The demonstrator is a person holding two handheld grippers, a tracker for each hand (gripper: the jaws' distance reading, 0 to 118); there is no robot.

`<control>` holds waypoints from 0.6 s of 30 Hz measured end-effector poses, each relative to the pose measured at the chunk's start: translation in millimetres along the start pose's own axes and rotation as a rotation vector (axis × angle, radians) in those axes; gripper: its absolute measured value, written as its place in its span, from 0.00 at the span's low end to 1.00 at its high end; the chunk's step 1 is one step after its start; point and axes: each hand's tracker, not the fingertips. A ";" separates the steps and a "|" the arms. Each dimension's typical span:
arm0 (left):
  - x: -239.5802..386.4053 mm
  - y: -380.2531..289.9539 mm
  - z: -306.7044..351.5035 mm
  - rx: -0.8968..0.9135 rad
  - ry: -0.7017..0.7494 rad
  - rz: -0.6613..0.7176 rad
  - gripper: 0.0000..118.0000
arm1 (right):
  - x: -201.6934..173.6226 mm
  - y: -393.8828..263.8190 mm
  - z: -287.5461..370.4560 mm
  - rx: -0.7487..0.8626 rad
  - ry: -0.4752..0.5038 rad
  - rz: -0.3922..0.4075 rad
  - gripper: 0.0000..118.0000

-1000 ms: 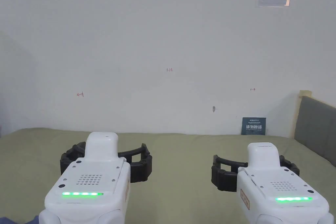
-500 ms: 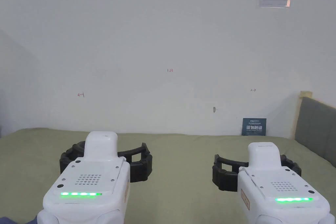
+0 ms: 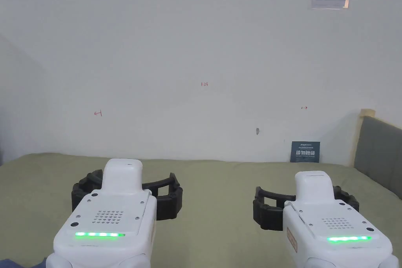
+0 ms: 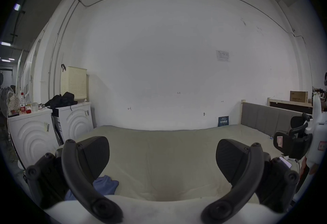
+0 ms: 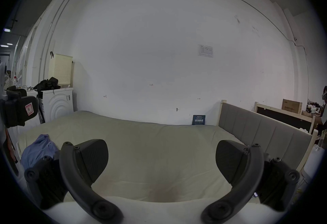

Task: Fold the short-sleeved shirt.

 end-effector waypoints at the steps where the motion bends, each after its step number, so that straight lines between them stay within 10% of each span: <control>1: -1.1 1.0 -0.7 -0.009 -0.004 0.005 1.00 | -0.2 -0.2 0.1 -0.001 -0.002 0.002 0.99; 3: -3.4 2.3 -1.5 -0.025 -0.030 0.011 0.96 | -0.5 -0.2 1.8 -0.002 -0.015 -0.004 0.88; 6: 0.1 -1.1 -2.5 -0.005 0.006 0.000 0.01 | 1.0 1.5 2.2 -0.011 -0.020 -0.031 0.09; 18: -1.9 0.2 -1.2 -0.042 -0.031 0.017 0.00 | 5.0 -5.3 0.5 -0.037 -0.045 -0.070 0.00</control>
